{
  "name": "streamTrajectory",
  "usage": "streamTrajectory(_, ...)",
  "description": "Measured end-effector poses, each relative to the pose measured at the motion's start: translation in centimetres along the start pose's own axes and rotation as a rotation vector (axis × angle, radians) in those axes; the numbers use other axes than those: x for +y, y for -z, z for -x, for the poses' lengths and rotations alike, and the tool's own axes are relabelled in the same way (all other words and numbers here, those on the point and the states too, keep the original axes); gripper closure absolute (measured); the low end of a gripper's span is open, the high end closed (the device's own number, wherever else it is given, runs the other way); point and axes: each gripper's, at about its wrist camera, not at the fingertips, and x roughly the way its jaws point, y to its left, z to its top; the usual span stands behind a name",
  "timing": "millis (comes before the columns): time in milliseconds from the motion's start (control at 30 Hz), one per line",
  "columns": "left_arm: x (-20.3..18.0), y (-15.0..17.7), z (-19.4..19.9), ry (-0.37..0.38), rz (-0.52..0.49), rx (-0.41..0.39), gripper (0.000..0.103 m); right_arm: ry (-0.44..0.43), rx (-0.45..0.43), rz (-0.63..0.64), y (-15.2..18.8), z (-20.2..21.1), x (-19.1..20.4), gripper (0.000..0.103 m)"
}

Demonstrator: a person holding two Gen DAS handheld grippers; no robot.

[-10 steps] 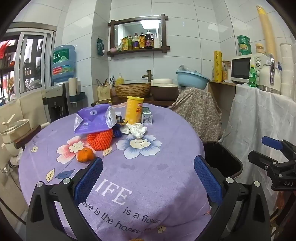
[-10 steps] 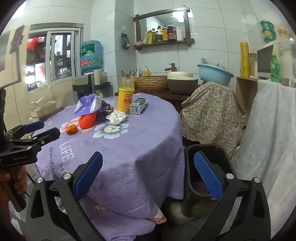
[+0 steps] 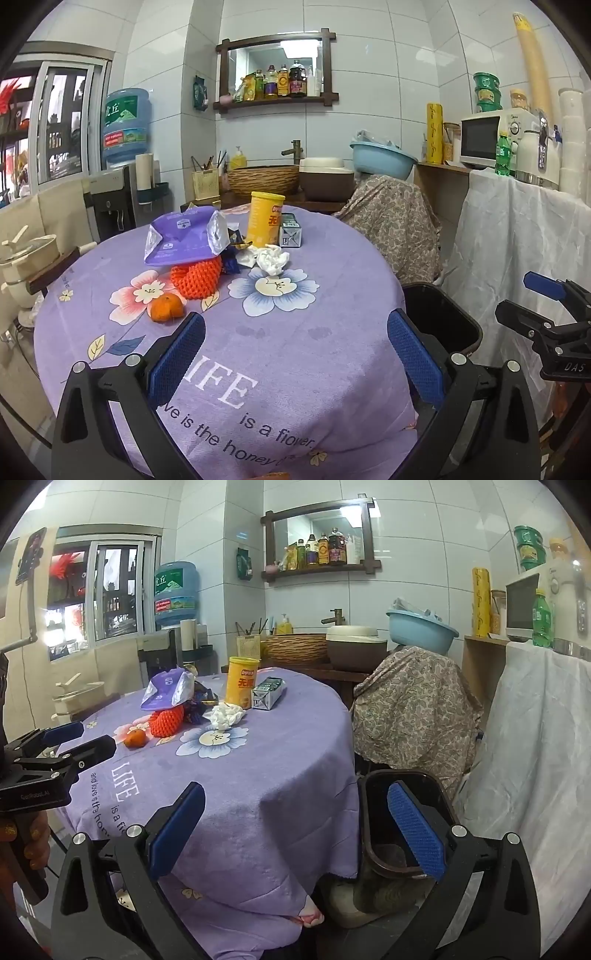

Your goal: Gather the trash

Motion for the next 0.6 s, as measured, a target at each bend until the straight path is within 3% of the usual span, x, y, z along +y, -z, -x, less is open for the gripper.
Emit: streamTrajectory(600, 0.0, 0.0, 0.0, -0.001, -0.006, -0.002, 0.005, -0.016, 0.016, -0.005, 0.0, -0.4, -0.7, 0.005)
